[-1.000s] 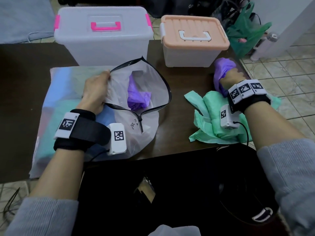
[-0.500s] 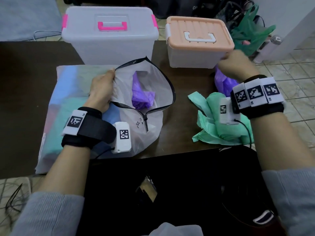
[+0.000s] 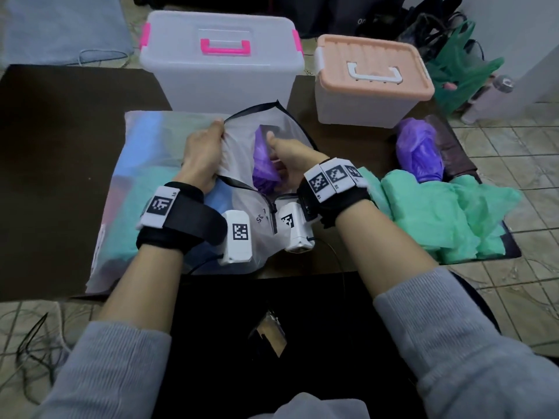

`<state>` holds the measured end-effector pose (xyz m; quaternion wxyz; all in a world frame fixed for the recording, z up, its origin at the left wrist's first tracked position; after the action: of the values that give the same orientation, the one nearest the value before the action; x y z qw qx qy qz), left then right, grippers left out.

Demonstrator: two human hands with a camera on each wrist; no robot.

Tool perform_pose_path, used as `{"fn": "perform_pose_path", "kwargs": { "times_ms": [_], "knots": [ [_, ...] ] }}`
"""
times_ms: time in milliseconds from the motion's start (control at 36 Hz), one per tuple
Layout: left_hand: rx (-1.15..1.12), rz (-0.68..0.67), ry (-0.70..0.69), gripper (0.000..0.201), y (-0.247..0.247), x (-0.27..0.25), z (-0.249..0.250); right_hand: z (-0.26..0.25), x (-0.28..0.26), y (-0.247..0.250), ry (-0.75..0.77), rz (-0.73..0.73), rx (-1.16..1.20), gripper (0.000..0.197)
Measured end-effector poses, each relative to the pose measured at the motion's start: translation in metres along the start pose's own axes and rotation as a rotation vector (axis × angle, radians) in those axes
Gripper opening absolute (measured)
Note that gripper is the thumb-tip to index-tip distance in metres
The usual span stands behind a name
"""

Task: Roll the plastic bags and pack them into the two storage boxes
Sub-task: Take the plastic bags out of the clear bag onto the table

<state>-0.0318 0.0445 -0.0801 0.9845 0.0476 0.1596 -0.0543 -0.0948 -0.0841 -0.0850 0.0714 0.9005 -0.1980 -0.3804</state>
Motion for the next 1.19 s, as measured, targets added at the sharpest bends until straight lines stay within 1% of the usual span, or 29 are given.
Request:
{"fn": "perform_pose_path", "kwargs": {
  "times_ms": [111,167,222,278,361,417,528,639,722,806,861,944,1028,1083,1139,1194],
  "knots": [
    [-0.014,0.001,0.005,0.029,0.0,0.0,-0.001,-0.003,0.004,-0.003,0.008,0.061,-0.055,0.071],
    [-0.025,-0.001,-0.001,0.03,-0.001,0.0,-0.001,-0.005,0.009,-0.003,0.034,0.094,-0.074,0.073],
    [-0.031,-0.003,-0.004,0.03,-0.002,0.0,-0.001,-0.009,0.006,-0.002,0.045,0.103,-0.058,0.068],
    [-0.032,-0.008,-0.004,0.031,-0.003,-0.001,-0.001,-0.011,0.003,0.001,0.006,0.102,0.021,0.065],
    [-0.04,-0.014,-0.007,0.031,-0.002,0.0,-0.001,-0.007,0.008,0.005,-0.038,0.078,0.071,0.058],
    [-0.037,-0.013,0.001,0.03,-0.002,0.0,-0.001,-0.004,0.009,0.003,-0.103,0.021,0.16,0.056],
    [-0.025,0.003,0.005,0.031,-0.002,-0.001,0.0,-0.005,0.002,-0.005,-0.119,-0.056,0.295,0.056],
    [-0.045,-0.005,0.004,0.03,-0.002,-0.002,0.001,-0.003,-0.004,-0.013,-0.127,-0.205,0.42,0.039],
    [-0.049,-0.005,0.004,0.03,-0.002,-0.003,0.001,0.0,-0.008,-0.011,-0.15,-0.239,0.505,0.037],
    [-0.055,-0.009,0.017,0.031,-0.001,-0.002,0.0,0.004,-0.011,0.002,-0.19,-0.247,0.519,0.038],
    [-0.054,-0.012,0.022,0.031,-0.001,-0.003,0.0,0.008,-0.013,0.017,-0.191,-0.238,0.444,0.038],
    [-0.046,-0.016,0.019,0.029,-0.001,-0.004,0.001,0.015,-0.02,0.042,-0.113,-0.22,0.322,0.031],
    [-0.043,-0.017,0.014,0.026,-0.001,-0.005,0.003,0.021,-0.028,0.07,-0.04,-0.247,0.38,0.026],
    [-0.044,-0.021,0.012,0.024,0.0,-0.006,0.003,0.024,-0.035,0.089,-0.011,-0.233,0.432,0.023],
    [-0.042,-0.025,0.014,0.024,-0.001,-0.007,0.003,0.026,-0.041,0.109,0.016,-0.191,0.475,0.019],
    [-0.041,-0.016,0.009,0.026,-0.001,-0.008,0.003,0.026,-0.044,0.128,0.031,-0.114,0.482,0.016]
  ]
}}
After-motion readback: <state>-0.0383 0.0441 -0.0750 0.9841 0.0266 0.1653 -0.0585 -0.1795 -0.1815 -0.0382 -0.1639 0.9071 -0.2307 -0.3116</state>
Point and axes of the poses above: each hand's wrist, its own x-axis towards the middle knuckle, its own y-axis out of the back of the hand, z = x × y, the point moved 3 cm from there along x, towards the middle knuckle, and after that the axes turned 7 degrees about z, right-handed, at the moved point
